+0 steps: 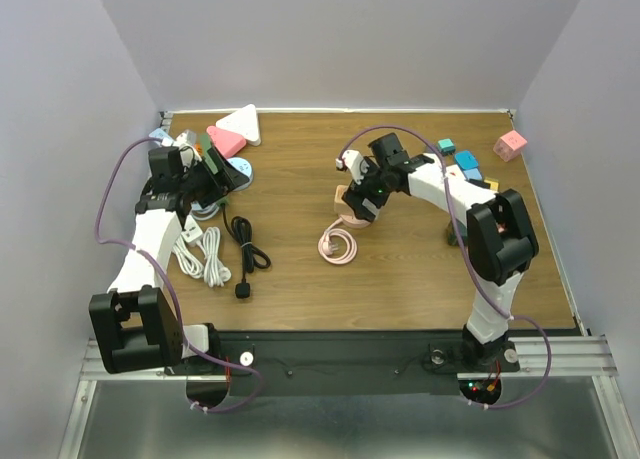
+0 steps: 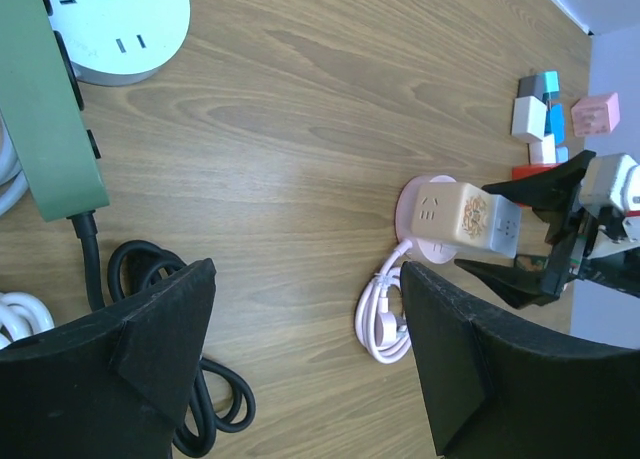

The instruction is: Pull the plug off the socket

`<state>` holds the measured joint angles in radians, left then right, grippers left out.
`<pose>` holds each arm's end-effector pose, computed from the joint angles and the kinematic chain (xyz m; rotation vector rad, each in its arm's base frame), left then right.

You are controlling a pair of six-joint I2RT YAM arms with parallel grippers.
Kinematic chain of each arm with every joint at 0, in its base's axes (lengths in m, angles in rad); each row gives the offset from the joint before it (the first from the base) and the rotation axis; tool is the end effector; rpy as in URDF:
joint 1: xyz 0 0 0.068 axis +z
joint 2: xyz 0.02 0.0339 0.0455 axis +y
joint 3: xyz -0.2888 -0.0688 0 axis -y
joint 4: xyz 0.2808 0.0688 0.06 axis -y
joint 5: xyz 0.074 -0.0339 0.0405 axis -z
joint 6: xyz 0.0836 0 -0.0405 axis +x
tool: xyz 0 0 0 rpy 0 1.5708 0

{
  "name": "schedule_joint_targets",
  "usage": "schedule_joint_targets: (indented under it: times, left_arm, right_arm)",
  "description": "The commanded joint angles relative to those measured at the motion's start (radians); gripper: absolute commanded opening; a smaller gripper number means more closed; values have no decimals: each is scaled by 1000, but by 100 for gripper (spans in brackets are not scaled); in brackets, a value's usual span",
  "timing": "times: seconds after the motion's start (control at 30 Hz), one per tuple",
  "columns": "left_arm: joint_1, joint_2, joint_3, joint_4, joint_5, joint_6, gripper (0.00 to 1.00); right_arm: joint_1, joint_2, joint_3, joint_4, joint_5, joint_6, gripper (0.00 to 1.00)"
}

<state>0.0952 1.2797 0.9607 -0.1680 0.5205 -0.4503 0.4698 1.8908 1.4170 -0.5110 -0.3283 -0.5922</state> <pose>0.3544 -0.0079 0.2905 -0.2352 2.0582 -0.7536 0.4094 0.2381 0.1853 -1.3818 2.1048 0.3694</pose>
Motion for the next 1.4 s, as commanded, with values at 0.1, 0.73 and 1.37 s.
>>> schedule_joint_targets:
  times: [0.1, 0.73, 1.37]
  left_arm:
    - [-3, -40, -28, 21, 30, -4, 86]
    - [-92, 10, -11, 79, 53, -25, 85]
    - [-311, 154, -106, 277, -86, -136, 84]
  right_arm:
    - [-5, 28, 95, 37, 40, 124, 74]
    - [41, 149, 362, -41, 228, 1204, 1]
    - [98, 149, 412, -15, 123, 1468, 1]
